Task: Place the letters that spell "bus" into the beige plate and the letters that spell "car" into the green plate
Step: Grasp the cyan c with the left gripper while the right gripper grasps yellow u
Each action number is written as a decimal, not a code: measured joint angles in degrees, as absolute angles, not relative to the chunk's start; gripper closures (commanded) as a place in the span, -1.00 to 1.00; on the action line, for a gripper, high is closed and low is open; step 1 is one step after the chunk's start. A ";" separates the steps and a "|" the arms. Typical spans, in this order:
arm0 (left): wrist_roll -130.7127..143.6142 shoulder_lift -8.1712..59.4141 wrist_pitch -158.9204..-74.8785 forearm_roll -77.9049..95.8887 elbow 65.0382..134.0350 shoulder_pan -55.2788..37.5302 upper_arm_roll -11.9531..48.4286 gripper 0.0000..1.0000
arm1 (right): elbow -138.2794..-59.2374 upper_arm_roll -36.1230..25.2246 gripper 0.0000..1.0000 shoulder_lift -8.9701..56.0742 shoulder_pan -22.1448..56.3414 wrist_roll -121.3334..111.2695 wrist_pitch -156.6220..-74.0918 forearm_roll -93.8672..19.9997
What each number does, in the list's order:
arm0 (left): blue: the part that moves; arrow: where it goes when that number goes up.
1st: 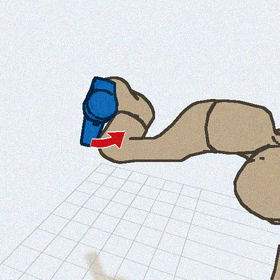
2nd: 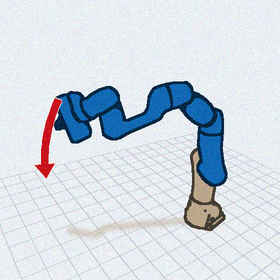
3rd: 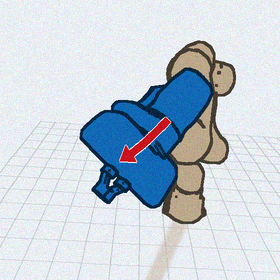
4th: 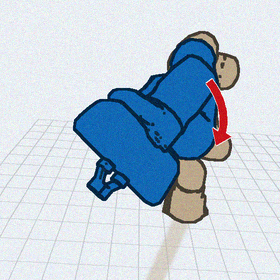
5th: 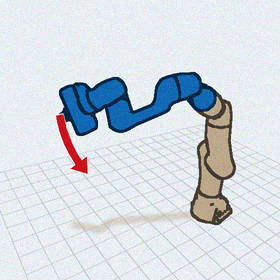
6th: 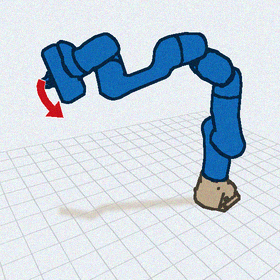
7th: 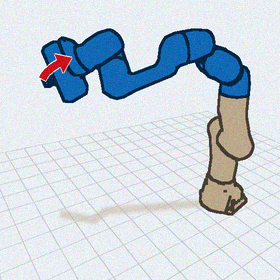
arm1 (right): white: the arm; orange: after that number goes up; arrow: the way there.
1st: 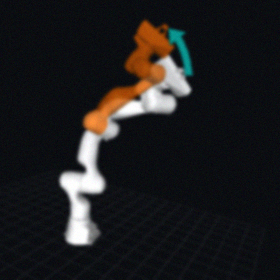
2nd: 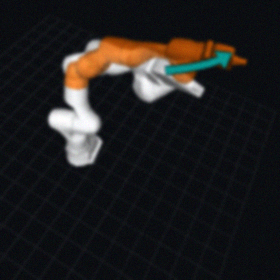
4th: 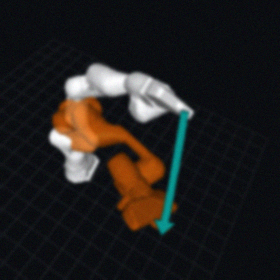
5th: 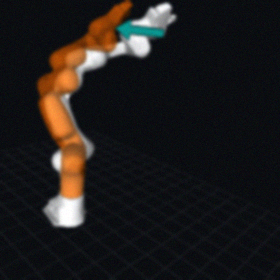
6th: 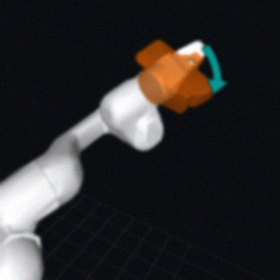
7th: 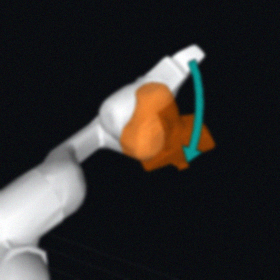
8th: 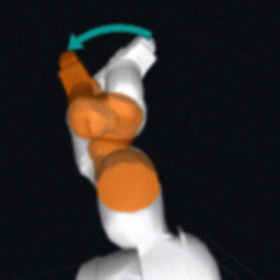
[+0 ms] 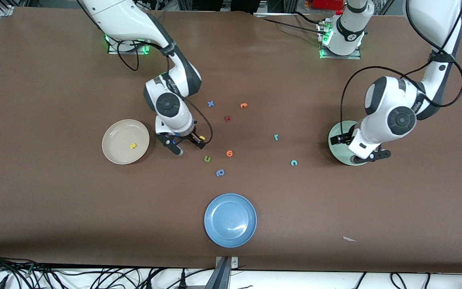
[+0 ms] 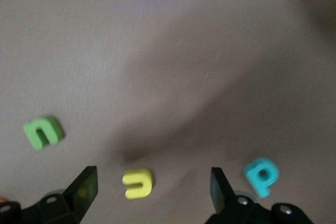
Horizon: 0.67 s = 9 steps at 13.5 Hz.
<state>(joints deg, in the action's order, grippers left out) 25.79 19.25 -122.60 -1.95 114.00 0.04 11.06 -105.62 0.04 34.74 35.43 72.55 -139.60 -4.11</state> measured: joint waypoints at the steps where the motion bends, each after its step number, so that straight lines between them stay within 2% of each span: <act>1: 28.54 19.62 -124.35 -1.93 113.61 -0.57 12.09 -0.93 | -105.56 0.04 -0.29 35.26 36.20 73.02 -140.21 -4.11; 4: 39.65 24.02 -129.39 -1.89 110.68 -4.17 12.88 -0.93 | -105.50 -0.15 -0.28 35.50 36.46 73.31 -141.20 -4.12; 9: 55.25 36.43 -130.54 -1.91 100.37 -8.14 12.88 -0.92 | -105.44 -0.24 -0.24 36.55 36.45 73.31 -142.84 -4.11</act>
